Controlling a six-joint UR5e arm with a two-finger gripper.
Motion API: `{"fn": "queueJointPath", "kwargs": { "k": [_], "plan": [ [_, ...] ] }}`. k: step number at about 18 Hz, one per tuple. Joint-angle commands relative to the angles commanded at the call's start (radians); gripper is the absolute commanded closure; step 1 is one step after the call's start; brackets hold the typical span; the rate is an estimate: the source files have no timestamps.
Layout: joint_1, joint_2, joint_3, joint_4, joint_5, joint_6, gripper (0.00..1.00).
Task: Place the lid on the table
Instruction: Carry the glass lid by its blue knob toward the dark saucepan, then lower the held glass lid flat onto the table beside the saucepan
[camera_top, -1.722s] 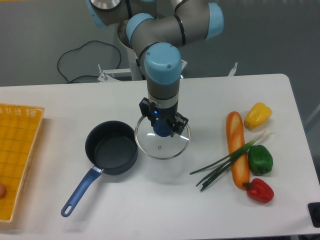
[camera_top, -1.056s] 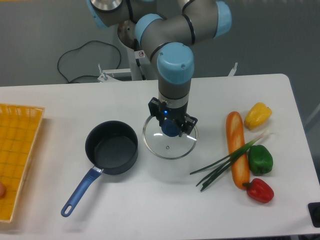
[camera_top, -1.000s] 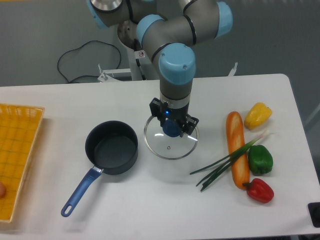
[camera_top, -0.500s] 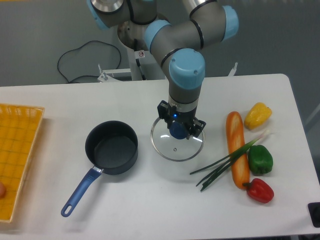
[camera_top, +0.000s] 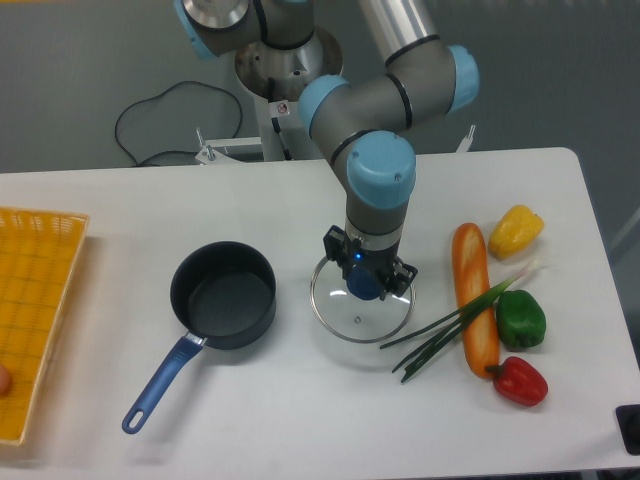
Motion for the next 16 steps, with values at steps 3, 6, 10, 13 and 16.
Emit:
{"fn": "queueJointPath", "kwargs": {
  "k": [3,6,10,13,16],
  "plan": [
    [-0.003,-0.009,-0.006,0.025,0.000,-0.003,0.50],
    [-0.006,-0.026,-0.009,0.055,0.000,-0.008,0.50],
    [-0.008,-0.035,-0.008,0.062,0.000,-0.009,0.50],
    [-0.012,-0.048,-0.008,0.080,0.000,-0.015,0.50],
    [-0.021,-0.064,0.006,0.083,0.002,-0.025,0.50]
  ]
}}
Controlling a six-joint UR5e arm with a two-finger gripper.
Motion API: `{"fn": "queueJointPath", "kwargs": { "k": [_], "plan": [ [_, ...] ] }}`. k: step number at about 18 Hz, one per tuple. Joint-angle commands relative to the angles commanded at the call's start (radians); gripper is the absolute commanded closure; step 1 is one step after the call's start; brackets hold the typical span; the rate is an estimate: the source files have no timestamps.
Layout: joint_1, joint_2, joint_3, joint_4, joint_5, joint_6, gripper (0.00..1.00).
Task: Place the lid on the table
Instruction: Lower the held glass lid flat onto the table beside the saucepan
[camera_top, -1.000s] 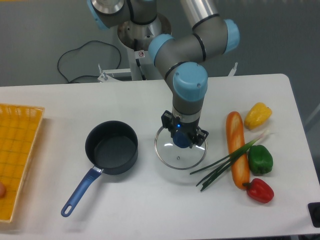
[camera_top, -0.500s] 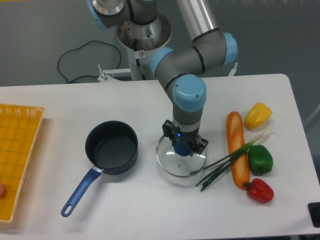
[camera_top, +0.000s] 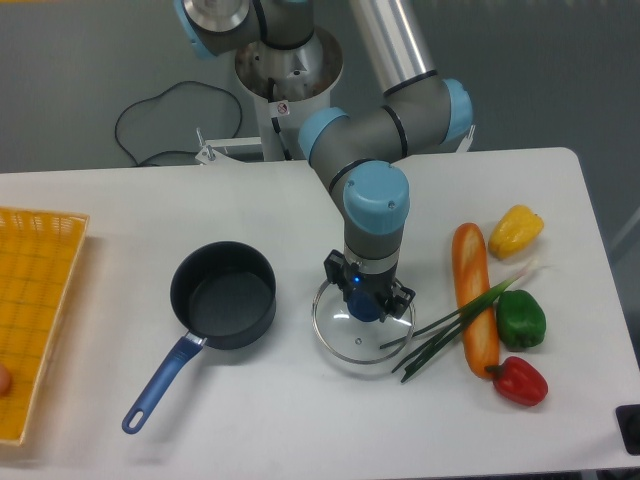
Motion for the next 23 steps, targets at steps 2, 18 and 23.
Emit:
{"fn": "queueJointPath", "kwargs": {
  "k": [2,18,23],
  "plan": [
    [-0.006,-0.009,0.002,0.014,0.000,-0.009,0.50],
    [-0.034,-0.052,0.037,0.026,0.003,-0.070,0.50],
    [-0.072,-0.074,0.064,0.026,0.006,-0.126,0.50]
  ]
}}
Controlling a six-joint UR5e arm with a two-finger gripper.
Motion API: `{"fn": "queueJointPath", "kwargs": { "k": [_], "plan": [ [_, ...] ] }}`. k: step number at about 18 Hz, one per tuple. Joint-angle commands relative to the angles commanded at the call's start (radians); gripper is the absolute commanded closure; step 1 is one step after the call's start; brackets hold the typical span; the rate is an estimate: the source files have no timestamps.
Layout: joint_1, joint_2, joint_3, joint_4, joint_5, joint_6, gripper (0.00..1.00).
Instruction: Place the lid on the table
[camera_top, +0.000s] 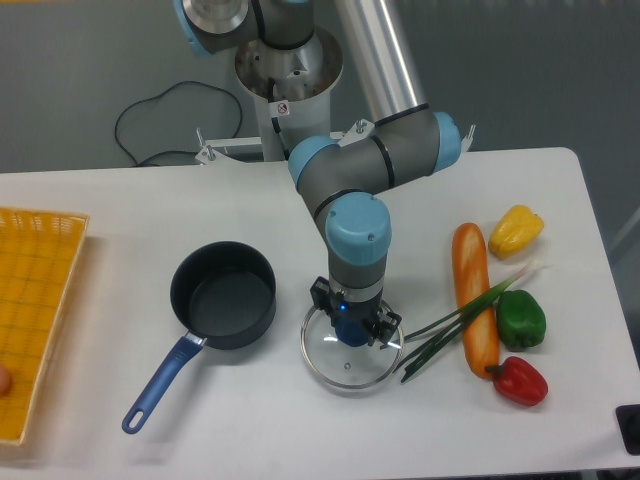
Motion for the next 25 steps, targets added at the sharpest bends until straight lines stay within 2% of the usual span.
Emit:
{"fn": "queueJointPath", "kwargs": {
  "k": [9,25],
  "plan": [
    [-0.015,-0.031,0.037,0.000,0.002,-0.023,0.50],
    [-0.029,-0.055,0.046,0.000,0.015,-0.040,0.49]
  ]
}}
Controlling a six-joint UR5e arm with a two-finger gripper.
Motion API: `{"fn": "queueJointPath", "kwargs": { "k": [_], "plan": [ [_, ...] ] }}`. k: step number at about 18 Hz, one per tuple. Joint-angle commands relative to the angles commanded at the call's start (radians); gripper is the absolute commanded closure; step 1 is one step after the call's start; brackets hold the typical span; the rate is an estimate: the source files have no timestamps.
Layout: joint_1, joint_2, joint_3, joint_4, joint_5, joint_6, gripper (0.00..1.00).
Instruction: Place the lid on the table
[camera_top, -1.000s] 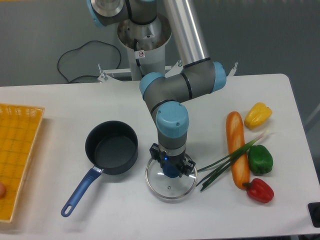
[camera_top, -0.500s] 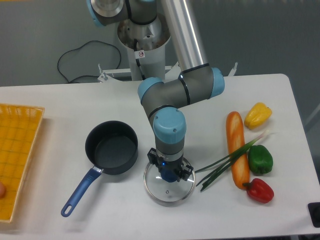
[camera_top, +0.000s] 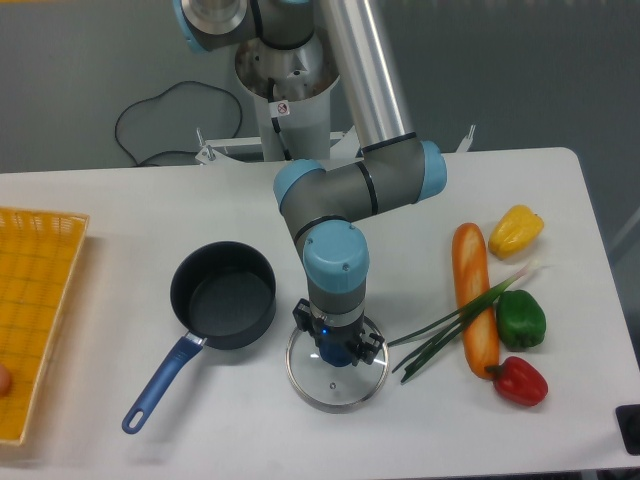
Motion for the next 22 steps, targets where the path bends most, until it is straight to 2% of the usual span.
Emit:
{"fn": "queueJointPath", "kwargs": {
  "k": [12,13,15,18,22],
  "plan": [
    [-0.008,-0.011,0.008,0.005,0.012,-0.014,0.48],
    [-0.008,-0.011,0.008,0.005,0.012,-0.014,0.43],
    [-0.008,-0.011,0.009,0.005,0.012,-0.014,0.40],
    [-0.008,-0.012,0.009,0.005,0.012,-0.014,0.39],
    [-0.008,-0.014,0.009,0.005,0.012,-0.014,0.21]
  ]
}}
